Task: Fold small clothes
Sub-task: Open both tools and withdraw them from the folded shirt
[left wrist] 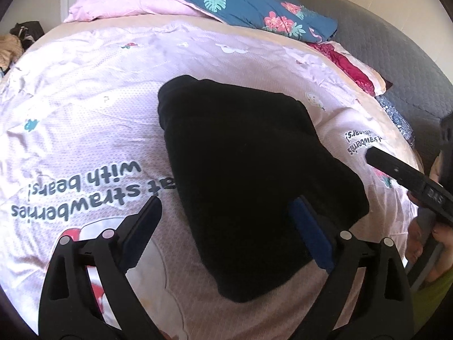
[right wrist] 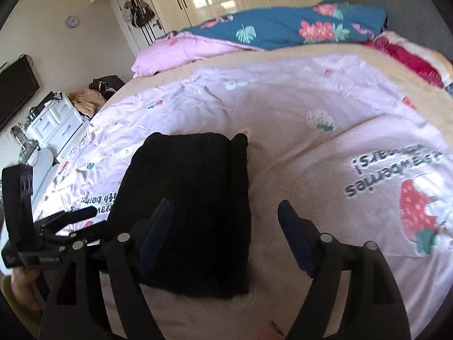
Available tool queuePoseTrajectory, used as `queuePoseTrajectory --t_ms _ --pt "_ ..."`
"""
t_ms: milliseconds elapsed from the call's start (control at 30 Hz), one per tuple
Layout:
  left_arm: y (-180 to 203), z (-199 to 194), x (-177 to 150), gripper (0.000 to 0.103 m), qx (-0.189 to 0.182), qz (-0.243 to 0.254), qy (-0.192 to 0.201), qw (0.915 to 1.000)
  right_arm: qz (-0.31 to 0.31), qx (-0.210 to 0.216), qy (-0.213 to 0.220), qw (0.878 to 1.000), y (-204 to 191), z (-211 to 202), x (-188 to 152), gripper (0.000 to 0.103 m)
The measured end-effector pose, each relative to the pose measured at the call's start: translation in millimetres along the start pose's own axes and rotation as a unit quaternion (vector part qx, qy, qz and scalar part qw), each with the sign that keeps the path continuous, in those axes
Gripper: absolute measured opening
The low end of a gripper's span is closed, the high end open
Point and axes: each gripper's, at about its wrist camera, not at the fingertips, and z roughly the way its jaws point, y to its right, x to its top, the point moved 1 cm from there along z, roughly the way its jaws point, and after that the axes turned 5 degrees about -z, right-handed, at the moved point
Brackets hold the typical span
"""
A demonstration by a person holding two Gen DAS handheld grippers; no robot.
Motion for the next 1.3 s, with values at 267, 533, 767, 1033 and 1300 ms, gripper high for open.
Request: queuePoseTrajectory --t_ms 267,533,767,1033,1300 --pt "5 -40 -8 0.094 0.004 0.005 0.027 0.9996 -0.024 -0.021 0.034 0.999 -18 -48 -14 0.091" --pt "13 -81 -21 0.094 0.011 0.014 0.057 0.9982 -0.065 -0.059 0.079 0.993 -45 -95 -26 0.099" --pt "18 -109 -40 0.094 0.012 0.02 0.079 0.9966 -0.077 -0.073 0.102 0.989 -60 -118 -47 0.099" --pt "11 -125 -66 0.094 0.017 0.019 0.103 0.9944 -0.085 -0.092 0.125 0.984 -79 -136 -79 0.099" --pt "-8 -118 -102 0.094 0.025 0.008 0.103 0.9943 -0.068 -0.108 0.128 0.984 -85 -132 -119 0.099"
